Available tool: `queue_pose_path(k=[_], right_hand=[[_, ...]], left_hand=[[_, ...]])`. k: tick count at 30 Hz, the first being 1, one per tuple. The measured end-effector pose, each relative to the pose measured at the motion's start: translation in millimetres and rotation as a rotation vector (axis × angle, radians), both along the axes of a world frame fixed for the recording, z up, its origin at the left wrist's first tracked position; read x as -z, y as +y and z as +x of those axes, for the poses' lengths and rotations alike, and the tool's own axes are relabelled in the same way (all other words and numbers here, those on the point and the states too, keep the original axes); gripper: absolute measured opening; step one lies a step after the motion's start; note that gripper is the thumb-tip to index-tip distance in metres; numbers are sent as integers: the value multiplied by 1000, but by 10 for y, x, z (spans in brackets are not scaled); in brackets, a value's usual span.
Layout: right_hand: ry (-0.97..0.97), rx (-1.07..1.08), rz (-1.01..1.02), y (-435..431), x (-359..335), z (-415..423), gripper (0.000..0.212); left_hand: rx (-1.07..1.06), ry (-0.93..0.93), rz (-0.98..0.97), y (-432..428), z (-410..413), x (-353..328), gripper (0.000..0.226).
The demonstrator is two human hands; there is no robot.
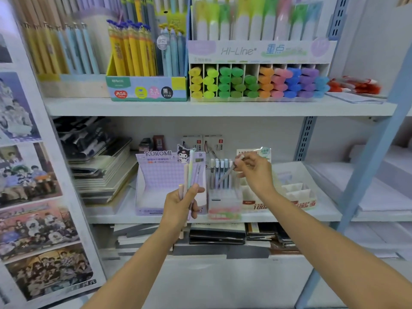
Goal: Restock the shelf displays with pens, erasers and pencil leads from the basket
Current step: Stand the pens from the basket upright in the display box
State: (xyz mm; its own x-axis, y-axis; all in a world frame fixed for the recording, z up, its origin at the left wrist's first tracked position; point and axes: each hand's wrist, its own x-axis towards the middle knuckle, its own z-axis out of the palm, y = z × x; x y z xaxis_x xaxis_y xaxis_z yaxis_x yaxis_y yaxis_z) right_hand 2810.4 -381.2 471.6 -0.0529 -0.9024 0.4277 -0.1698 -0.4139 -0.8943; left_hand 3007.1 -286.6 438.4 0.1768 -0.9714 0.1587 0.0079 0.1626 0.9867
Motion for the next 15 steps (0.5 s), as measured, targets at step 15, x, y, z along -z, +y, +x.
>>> queue_pose_path(k=[15], right_hand=[[490, -54, -74, -305, 129, 388, 17]], left_hand=[[68, 80, 65, -82, 264, 129, 32]])
